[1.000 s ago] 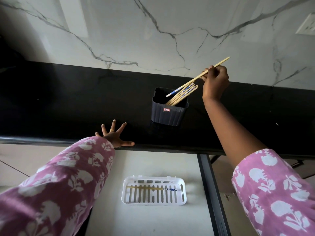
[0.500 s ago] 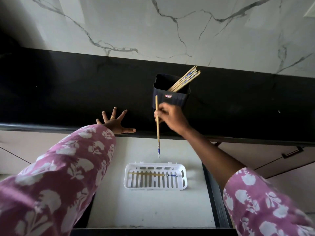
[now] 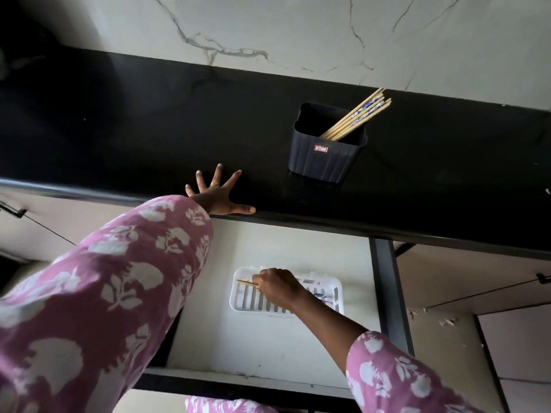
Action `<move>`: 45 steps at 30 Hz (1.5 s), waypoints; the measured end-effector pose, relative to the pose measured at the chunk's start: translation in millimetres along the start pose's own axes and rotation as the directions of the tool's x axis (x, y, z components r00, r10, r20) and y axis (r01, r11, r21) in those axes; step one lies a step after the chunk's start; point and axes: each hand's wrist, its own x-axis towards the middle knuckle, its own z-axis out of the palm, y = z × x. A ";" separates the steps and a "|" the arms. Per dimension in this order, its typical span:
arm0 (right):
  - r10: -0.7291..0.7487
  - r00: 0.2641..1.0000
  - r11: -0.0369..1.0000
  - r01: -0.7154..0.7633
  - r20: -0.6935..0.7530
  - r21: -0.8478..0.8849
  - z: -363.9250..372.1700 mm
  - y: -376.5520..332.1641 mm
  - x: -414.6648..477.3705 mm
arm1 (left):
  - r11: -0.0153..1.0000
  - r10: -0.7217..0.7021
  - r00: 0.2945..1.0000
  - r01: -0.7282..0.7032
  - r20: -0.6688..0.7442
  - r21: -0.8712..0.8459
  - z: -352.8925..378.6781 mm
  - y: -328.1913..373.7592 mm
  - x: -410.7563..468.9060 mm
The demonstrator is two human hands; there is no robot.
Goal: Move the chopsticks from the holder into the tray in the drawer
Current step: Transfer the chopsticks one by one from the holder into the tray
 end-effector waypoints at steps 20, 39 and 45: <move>-0.075 0.996 0.931 0.089 0.053 -0.354 43.1 5.8 21.7 | 1.000 -0.016 1.000 0.016 0.014 0.008 0.6 0.3 3.7; -0.346 0.830 0.905 0.172 -0.437 -0.389 0.3 35.5 3.4 | 1.000 -0.013 1.000 0.013 0.000 0.011 0.7 -2.0 1.1; -0.340 0.570 0.927 0.069 -0.748 -0.369 -65.1 55.9 -1.2 | 1.000 -0.012 1.000 0.012 0.000 0.022 3.0 -1.5 -2.7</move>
